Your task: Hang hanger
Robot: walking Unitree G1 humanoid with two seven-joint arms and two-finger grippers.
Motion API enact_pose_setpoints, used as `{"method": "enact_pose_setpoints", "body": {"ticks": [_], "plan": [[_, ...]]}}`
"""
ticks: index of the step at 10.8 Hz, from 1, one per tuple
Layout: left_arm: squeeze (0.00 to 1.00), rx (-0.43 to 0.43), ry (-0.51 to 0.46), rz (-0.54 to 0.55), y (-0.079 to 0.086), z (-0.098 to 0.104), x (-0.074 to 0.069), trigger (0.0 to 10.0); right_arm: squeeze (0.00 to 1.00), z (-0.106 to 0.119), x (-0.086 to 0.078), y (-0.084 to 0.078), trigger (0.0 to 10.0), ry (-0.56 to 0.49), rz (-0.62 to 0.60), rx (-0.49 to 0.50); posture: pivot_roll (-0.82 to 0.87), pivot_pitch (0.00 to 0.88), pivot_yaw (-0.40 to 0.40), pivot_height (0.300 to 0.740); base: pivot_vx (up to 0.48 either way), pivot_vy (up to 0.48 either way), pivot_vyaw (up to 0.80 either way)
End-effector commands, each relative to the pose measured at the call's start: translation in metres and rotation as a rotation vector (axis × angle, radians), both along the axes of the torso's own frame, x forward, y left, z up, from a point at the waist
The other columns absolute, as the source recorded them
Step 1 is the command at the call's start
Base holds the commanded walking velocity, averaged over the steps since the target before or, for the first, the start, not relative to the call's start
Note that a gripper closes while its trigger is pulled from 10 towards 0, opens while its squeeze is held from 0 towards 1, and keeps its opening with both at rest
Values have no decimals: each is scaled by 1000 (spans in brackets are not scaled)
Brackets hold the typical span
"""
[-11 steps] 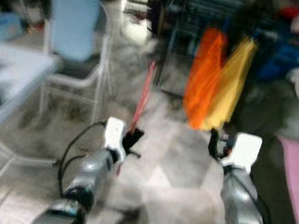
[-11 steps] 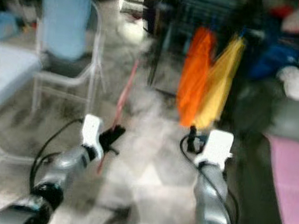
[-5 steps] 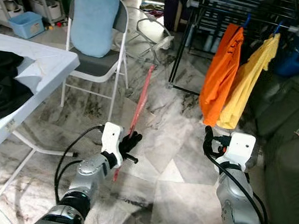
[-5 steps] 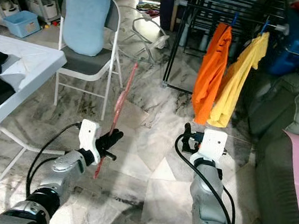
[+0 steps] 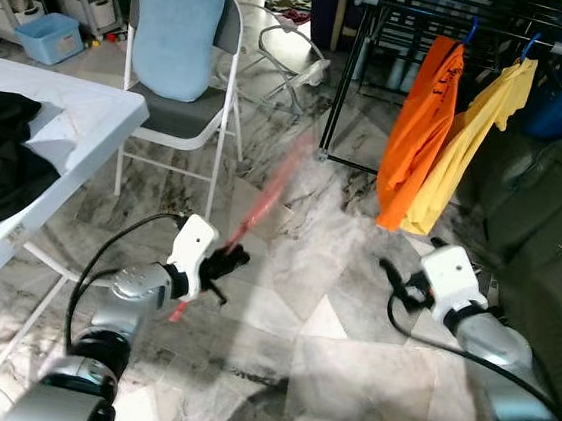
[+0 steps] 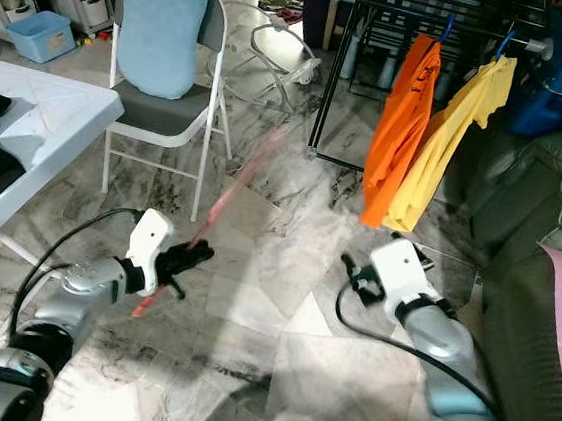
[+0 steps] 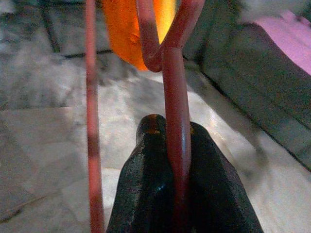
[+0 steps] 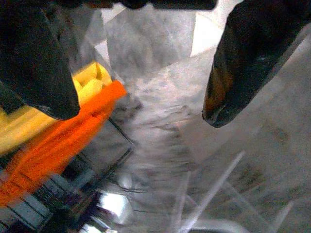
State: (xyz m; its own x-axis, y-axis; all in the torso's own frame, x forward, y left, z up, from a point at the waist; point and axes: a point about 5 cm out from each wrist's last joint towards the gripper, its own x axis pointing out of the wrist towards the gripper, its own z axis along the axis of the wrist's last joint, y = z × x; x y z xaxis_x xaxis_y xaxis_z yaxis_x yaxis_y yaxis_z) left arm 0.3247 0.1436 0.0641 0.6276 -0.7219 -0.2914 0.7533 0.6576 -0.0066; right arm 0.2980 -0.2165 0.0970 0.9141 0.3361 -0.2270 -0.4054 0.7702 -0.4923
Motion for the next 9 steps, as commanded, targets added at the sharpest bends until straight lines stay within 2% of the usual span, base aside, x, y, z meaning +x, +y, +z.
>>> {"method": "enact_pose_setpoints", "body": {"ticks": [1,2,3,4,5,7,9], "plan": [[0,66,1,-106,-2,5,2,10000,0,3,0,1,10000,2,105,-97,-108,148,-13,740,0,0,0],[0,181,-8,-239,-1,8,1,10000,0,14,3,4,10000,-17,235,-227,-112,149,-5,740,0,0,0],[0,246,-62,-281,-4,18,8,10000,0,27,8,16,10000,-47,334,-287,-109,151,-3,740,0,0,0],[0,273,-71,-301,-5,18,8,10000,0,29,8,18,10000,-54,355,-306,-106,151,-3,740,0,0,0],[0,326,-86,-365,-8,19,7,10000,0,30,11,27,10000,-61,412,-328,-95,149,-2,740,0,0,0],[0,338,-110,-410,-13,19,5,10000,0,37,17,39,10000,-92,473,-342,-105,158,2,740,0,0,0],[0,319,-142,-438,-24,22,6,10000,0,34,22,37,10000,-73,514,-404,-113,168,4,740,0,0,0]]}}
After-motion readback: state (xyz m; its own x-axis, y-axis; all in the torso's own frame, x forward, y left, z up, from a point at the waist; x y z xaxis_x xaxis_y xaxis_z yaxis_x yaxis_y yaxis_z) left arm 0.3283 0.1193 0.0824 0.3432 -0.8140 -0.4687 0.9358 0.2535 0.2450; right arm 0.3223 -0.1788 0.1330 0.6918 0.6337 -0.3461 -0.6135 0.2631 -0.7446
